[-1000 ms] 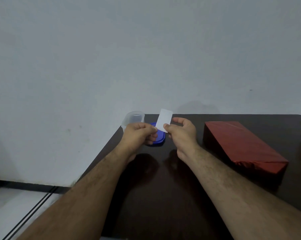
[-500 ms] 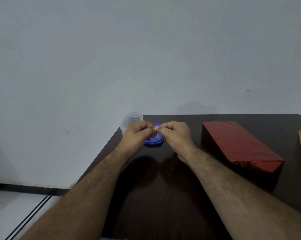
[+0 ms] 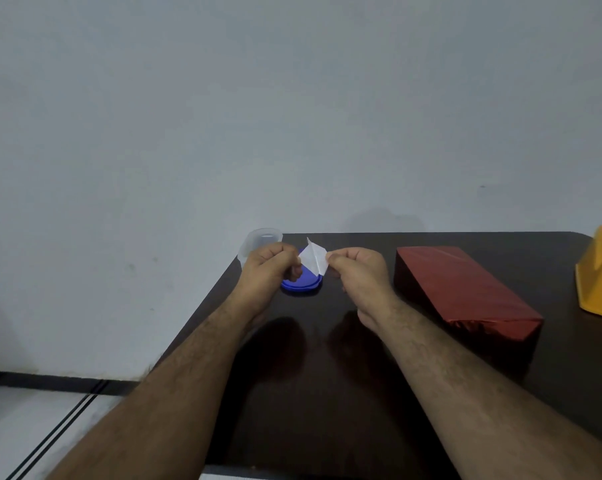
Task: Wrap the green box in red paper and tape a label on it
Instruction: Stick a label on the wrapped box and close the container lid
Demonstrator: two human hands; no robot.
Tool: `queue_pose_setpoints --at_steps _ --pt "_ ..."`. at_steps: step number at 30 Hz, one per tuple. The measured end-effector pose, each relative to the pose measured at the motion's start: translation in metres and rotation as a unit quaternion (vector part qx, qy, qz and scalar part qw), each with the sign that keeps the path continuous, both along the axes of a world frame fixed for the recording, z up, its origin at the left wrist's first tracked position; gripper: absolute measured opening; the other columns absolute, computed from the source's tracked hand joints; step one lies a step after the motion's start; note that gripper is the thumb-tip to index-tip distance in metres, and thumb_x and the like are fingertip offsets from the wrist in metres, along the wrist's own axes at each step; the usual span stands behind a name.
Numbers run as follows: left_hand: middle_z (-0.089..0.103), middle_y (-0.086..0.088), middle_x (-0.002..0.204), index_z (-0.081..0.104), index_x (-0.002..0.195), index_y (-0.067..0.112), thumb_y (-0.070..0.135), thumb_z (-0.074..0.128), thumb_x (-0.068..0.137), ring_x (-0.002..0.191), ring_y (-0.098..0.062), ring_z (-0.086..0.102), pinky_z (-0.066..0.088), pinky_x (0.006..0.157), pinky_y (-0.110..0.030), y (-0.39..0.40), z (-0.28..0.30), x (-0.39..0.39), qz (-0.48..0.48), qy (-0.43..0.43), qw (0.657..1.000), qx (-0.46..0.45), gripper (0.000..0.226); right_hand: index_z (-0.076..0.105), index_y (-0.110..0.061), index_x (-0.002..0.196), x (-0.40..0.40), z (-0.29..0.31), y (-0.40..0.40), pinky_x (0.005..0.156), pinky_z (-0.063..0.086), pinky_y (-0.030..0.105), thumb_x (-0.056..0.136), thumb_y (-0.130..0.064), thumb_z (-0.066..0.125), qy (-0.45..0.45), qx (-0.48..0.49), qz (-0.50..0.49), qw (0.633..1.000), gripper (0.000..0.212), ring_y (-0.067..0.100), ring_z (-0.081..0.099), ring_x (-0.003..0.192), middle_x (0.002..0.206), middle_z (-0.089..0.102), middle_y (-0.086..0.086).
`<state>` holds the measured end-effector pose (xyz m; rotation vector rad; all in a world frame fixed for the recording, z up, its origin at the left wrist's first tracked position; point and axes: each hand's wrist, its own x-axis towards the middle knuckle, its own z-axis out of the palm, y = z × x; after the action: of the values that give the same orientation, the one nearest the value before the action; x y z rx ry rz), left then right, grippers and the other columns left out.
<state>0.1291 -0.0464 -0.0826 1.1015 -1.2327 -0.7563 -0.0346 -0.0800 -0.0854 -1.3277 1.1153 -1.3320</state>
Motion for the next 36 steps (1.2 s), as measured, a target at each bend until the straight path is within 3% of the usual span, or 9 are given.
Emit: queue_pose_setpoints --at_steps 5,11,14,20,25,28,30,32,36 --pt "0.054 -0.017 0.066 0.057 0.078 -0.016 0.013 0.059 0.077 0.069 -0.025 0.050 0.041 0.078 -0.043 0.006 0.005 0.001 0.005 0.071 0.997 -0.005 0.030 0.066 -0.010 0.064 -0.017 0.002 -0.005 0.057 0.048 0.029 0.085 -0.015 0.062 0.256 -0.029 -0.159 0.953 0.022 0.022 0.067 0.068 0.068 0.069 -0.002" --pt "0.052 -0.010 0.059 0.063 0.061 0.006 0.006 0.053 0.074 0.057 -0.019 0.051 0.045 0.061 -0.028 0.019 0.016 0.003 0.021 0.182 0.983 -0.014 0.016 0.073 -0.016 0.098 -0.021 0.009 0.003 0.058 0.048 0.029 0.090 -0.021 0.072 0.496 -0.007 -0.194 0.846 0.010 0.025 0.063 0.076 0.098 0.071 0.005" --pt "0.055 -0.003 0.055 0.068 0.050 0.016 -0.006 0.040 0.085 0.054 -0.015 0.050 0.044 0.058 -0.022 0.019 0.020 0.002 0.011 0.188 0.982 -0.030 0.049 0.073 -0.019 0.103 -0.018 0.011 0.007 0.057 0.054 0.031 0.089 -0.015 0.077 0.553 -0.007 -0.189 0.811 0.015 0.022 0.062 0.075 0.098 0.068 0.004" --pt "0.056 -0.002 0.057 0.068 0.052 0.016 0.007 0.051 0.071 0.055 -0.013 0.050 0.045 0.058 -0.023 0.019 0.018 0.001 0.021 0.206 0.978 -0.021 0.027 0.073 -0.020 0.115 -0.017 0.018 0.013 0.074 0.062 0.033 0.093 0.000 0.065 0.566 -0.043 -0.145 0.810 0.031 0.020 0.069 0.089 0.107 0.073 0.003" --pt "0.049 -0.011 0.062 0.057 0.058 0.002 0.010 0.056 0.066 0.060 -0.018 0.046 0.041 0.058 -0.028 0.016 0.015 0.002 0.063 0.181 0.981 0.001 0.010 0.076 -0.022 0.115 -0.016 0.018 0.012 0.069 0.055 0.030 0.095 -0.005 0.065 0.523 -0.057 -0.147 0.837 0.028 0.020 0.069 0.093 0.107 0.075 0.001" --pt "0.054 -0.012 0.065 0.056 0.067 -0.004 0.011 0.058 0.078 0.063 -0.018 0.047 0.039 0.060 -0.030 0.014 0.003 0.005 0.145 -0.037 0.985 -0.081 0.018 0.077 -0.025 0.112 -0.015 0.013 0.006 0.077 0.052 0.025 0.092 -0.010 0.066 0.334 -0.111 -0.138 0.926 0.027 0.012 0.070 0.099 0.106 0.075 -0.010" --pt "0.060 -0.005 0.065 0.061 0.069 0.007 0.018 0.061 0.081 0.063 -0.019 0.052 0.042 0.060 -0.031 0.013 -0.003 0.008 0.210 -0.260 0.925 -0.182 0.017 0.078 -0.024 0.096 -0.015 0.017 0.004 0.074 0.055 0.027 0.088 -0.023 0.070 0.171 -0.094 -0.119 0.973 0.011 0.008 0.071 0.085 0.087 0.075 -0.015" --pt "0.063 -0.002 0.070 0.064 0.074 0.009 0.018 0.065 0.087 0.068 -0.023 0.055 0.044 0.064 -0.034 0.011 -0.004 0.010 0.248 -0.429 0.819 -0.288 0.015 0.076 -0.013 0.086 -0.015 0.026 0.003 0.063 0.056 0.031 0.088 -0.037 0.074 0.020 -0.034 -0.093 0.995 0.025 0.013 0.065 0.069 0.073 0.070 -0.010" --pt "0.061 -0.007 0.072 0.065 0.074 0.005 0.003 0.068 0.089 0.067 -0.030 0.054 0.047 0.066 -0.042 0.007 0.002 0.011 0.276 -0.514 0.696 -0.418 0.015 0.076 -0.005 0.088 -0.021 0.041 0.012 0.056 0.058 0.033 0.085 -0.057 0.078 -0.123 0.088 -0.040 0.988 0.052 0.018 0.061 0.060 0.071 0.068 0.005"
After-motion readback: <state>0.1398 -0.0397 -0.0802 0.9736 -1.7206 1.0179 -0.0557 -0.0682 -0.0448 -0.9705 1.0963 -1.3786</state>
